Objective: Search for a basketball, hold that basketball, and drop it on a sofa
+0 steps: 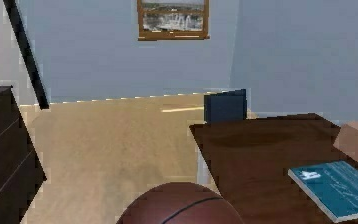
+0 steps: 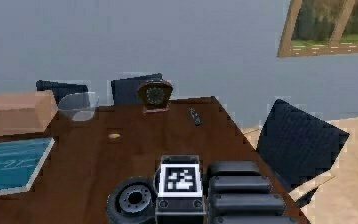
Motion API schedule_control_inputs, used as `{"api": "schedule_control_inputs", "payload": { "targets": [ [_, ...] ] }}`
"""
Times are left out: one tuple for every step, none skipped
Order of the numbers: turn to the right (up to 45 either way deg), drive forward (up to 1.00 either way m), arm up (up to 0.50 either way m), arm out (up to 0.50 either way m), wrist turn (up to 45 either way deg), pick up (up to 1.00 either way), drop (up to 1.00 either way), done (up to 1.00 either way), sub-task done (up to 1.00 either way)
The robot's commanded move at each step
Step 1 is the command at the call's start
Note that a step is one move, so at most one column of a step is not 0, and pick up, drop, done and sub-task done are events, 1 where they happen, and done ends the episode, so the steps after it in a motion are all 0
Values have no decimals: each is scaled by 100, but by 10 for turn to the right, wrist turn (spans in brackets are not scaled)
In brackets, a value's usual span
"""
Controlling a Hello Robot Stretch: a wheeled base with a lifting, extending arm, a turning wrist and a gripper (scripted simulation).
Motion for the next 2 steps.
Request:
{"api": "schedule_control_inputs", "payload": {
  "targets": [
    [-450, 0, 0, 0, 0, 0, 0, 0, 0],
    [-450, 0, 0, 0, 0, 0, 0, 0, 0]
  ]
}}
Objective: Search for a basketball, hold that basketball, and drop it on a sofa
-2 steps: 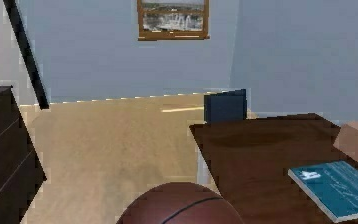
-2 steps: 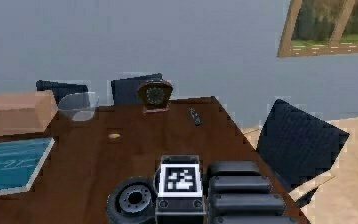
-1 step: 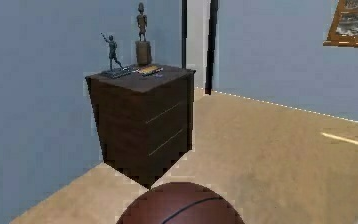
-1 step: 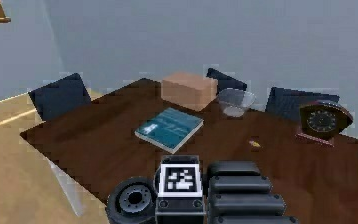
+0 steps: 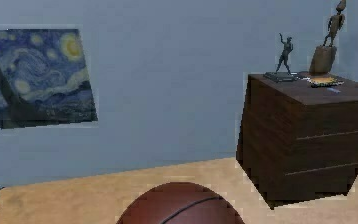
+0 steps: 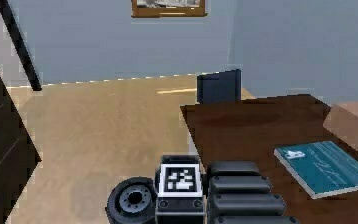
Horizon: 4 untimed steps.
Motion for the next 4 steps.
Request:
{"api": "schedule_control_inputs", "payload": {
  "targets": [
    [-90, 0, 0, 0, 0, 0, 0, 0, 0],
    [0, 20, 0, 0, 0, 0, 0, 0, 0],
    [450, 0, 0, 0, 0, 0, 0, 0, 0],
    [330, 0, 0, 0, 0, 0, 0, 0, 0]
  ]
}}
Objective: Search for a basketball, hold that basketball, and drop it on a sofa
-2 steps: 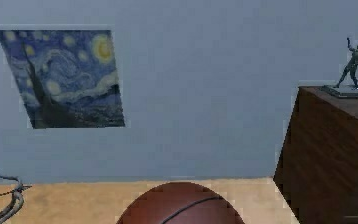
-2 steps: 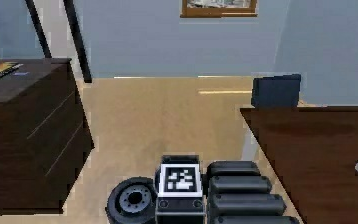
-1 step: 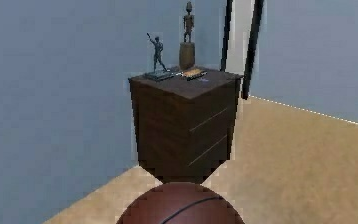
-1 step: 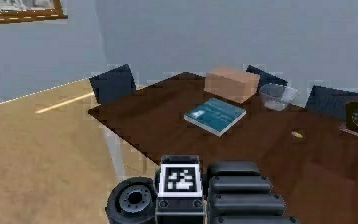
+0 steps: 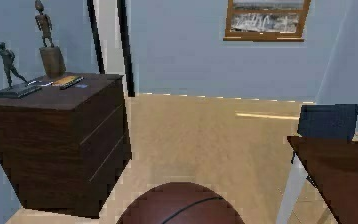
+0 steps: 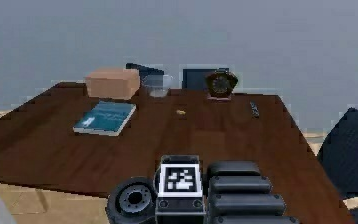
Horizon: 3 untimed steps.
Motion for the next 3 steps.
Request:
{"api": "schedule_control_inputs", "payload": {
  "targets": [
    [0, 100, 0, 0, 0, 0, 0, 0, 0],
    [0, 80, 0, 0, 0, 0, 0, 0, 0],
    [-240, 0, 0, 0, 0, 0, 0, 0, 0]
  ]
}}
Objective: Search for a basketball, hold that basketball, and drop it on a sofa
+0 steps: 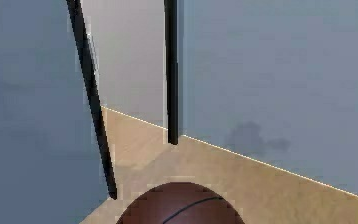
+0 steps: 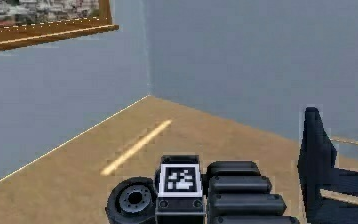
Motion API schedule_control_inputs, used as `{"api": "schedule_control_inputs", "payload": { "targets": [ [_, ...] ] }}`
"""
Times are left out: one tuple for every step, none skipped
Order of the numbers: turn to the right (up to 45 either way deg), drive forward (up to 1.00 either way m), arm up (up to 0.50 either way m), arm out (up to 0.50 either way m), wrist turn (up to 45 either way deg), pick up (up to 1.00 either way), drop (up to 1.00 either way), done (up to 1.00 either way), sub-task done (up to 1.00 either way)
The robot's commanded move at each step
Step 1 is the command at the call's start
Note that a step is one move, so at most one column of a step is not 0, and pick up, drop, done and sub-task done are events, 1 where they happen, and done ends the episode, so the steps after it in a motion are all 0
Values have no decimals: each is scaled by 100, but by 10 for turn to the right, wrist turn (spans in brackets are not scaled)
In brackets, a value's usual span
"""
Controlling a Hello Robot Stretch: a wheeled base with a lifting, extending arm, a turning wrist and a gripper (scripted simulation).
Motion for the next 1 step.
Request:
{"api": "schedule_control_inputs", "payload": {
  "targets": [
    [0, 100, 0, 0, 0, 0, 0, 0, 0]
  ]
}}
